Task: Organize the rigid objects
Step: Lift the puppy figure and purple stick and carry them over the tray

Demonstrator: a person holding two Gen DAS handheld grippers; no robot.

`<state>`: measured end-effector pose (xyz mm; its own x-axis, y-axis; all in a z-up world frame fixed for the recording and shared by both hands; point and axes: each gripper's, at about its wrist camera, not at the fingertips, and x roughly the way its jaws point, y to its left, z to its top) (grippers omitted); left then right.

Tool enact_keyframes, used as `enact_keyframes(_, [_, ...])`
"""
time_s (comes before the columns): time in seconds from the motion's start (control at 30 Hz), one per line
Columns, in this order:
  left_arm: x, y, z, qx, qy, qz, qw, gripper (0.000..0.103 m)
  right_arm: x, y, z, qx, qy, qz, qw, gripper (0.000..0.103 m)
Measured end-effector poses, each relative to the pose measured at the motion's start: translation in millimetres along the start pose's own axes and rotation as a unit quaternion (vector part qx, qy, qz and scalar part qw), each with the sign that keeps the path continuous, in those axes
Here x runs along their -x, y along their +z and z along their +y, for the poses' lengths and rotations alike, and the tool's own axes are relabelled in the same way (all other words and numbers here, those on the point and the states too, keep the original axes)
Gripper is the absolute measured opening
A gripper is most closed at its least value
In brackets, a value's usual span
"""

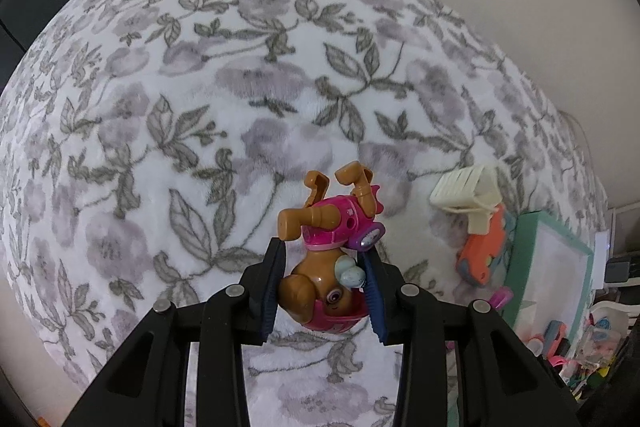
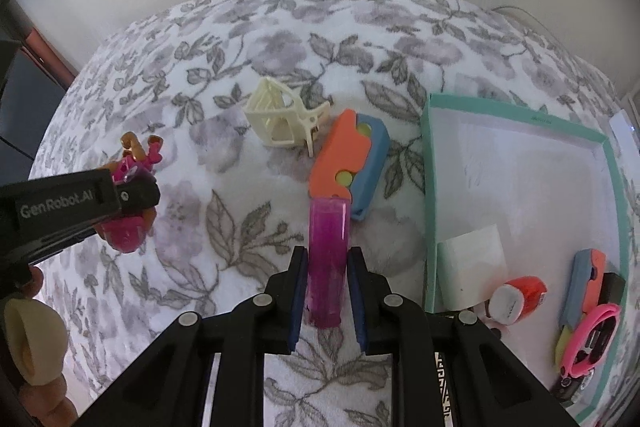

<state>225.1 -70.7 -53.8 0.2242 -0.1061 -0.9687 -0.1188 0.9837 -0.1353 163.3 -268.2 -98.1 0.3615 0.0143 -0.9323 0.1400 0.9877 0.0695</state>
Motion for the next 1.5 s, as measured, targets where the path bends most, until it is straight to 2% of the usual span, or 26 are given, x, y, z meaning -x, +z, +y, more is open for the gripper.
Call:
enact_keyframes(0.2, [26.6,5.7,7.0,0.001,-0.007,-0.021,0.9997,0.039,13.2,5.6,0.3,0.000,0.005,-0.019,1.000,0.020])
enact_keyframes(0.3, [33.7,-1.6,7.3,0.001,-0.008,-0.032,0.9995,0.039,18.6,8.2,0.3,-0.001,0.004,-0.027,1.000,0.020])
enact_keyframes(0.63, [31.9,3.4,-0.2,0.002,-0.009,-0.049,0.9988,0.039,30.6,11.7,-3.5,-0.003,0.008,-0.040,0.999,0.020])
enact_keyframes(0.9, [47.0,2.1,-8.5,-0.012,-0.009,-0.067,0.9976,0.039,50.0,16.2,-14.4,-0.013,0.015,-0.061,0.998,0.020])
enact_keyframes(1.0, [56.0,-0.4,-20.9,-0.027,-0.011,-0.080,0.9964,0.039,63.7,18.6,-24.7,-0.023,0.015,-0.076,0.997,0.020])
enact_keyframes(1.17, [70.1,-8.5,-48.1,-0.056,-0.048,-0.092,0.9931,0.039,86.4,19.4,-48.8,-0.042,0.007,-0.101,0.994,0.020])
enact_keyframes(1.5, [83.2,-42.6,-130.0,-0.149,-0.070,-0.112,0.9800,0.039,113.8,6.3,-129.4,-0.116,-0.027,-0.127,0.985,0.020])
